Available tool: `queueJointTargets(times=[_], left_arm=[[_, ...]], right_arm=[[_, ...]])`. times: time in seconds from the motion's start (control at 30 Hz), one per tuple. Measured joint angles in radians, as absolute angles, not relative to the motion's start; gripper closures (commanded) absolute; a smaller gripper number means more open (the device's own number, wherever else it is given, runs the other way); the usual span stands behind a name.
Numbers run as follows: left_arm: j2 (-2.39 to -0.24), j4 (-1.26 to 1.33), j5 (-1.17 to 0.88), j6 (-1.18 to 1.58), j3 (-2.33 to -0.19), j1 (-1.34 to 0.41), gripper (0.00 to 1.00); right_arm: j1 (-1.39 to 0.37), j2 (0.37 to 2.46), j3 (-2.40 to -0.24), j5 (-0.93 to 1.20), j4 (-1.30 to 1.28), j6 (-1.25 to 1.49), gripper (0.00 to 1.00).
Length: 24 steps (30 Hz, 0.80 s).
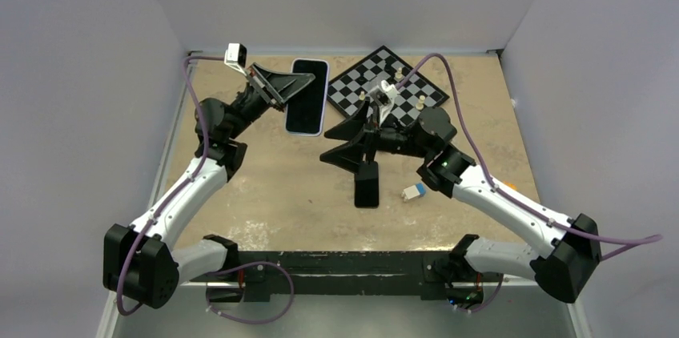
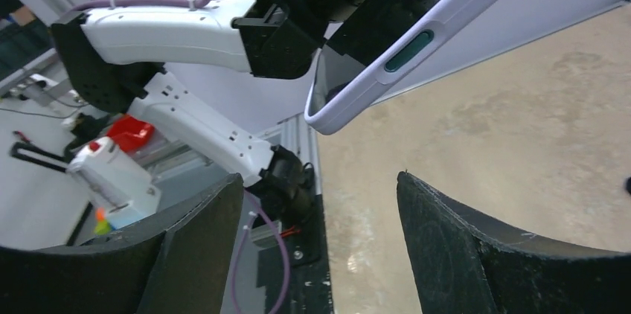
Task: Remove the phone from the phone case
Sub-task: Remove the phone case from the phone.
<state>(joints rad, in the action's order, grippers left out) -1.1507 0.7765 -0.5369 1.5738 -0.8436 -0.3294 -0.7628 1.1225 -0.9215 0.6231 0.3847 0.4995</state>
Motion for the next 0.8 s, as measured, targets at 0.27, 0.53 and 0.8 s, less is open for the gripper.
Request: queueJointTargets(times=[0.27, 0.53, 0.8], left_arm=[[-1.145, 0.746, -0.548, 1.546, -0.847, -0.328, 1.00], [-1.129, 0.727, -0.548, 1.533, -0.847, -0.328, 1.00], [-1.125, 0.719, -0.548, 1.533, -0.847, -0.328, 1.00]], right_arm=[[-0.760, 1.193, -0.983, 0.703, 0.439, 0.617, 0.33], [-0.757, 1.235, -1.040, 0.699, 0.450, 0.656, 0.53], [-0.757, 1.271, -1.048, 0.699, 0.456, 0.661, 0.73]])
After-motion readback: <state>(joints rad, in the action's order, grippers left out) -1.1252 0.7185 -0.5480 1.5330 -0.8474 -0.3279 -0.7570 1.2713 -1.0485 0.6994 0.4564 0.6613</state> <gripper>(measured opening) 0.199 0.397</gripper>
